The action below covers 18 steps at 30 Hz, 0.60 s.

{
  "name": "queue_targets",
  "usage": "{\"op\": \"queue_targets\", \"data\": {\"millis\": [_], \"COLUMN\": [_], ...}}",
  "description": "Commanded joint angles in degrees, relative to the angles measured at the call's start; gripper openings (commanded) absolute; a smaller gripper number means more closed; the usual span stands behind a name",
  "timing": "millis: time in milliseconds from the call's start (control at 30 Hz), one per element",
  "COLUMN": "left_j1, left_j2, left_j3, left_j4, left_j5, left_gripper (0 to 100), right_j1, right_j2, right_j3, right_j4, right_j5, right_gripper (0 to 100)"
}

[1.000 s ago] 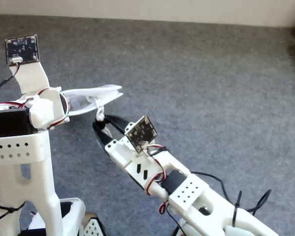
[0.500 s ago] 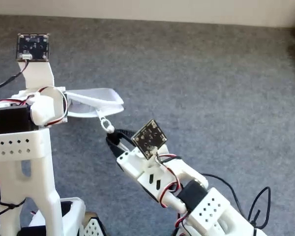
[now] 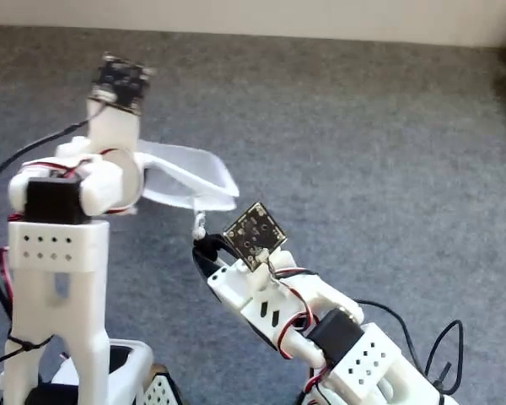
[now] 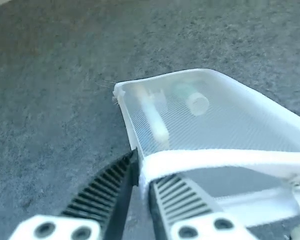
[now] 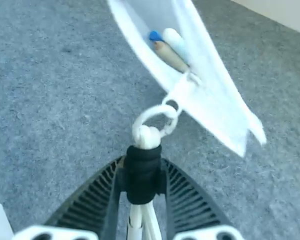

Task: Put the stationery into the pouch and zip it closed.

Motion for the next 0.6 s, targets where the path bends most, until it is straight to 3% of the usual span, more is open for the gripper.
{"op": "queue_targets", "data": {"millis": [0, 300, 567], "left_j1": [5.9, 9.5, 16.6], "left_j2": [-0.8, -0.5, -0.5], "left_j3": [-3.2, -3.1, -3.1], "left_j4": [-3.6, -9.5, -13.7], "left_j5": [-2.6, -4.0, -4.2], "left_gripper": [1, 19, 20], "right_j1": [1.2, 4.8, 4.9], "right_j2": [-1.1, -1.1, -1.1], "right_j3": [-0.4, 2.1, 2.1], "right_j4": [0.2, 0.2, 0.3], "right_j5": [0.0, 0.2, 0.2], "right_gripper": [0.5, 0.5, 0.5]}}
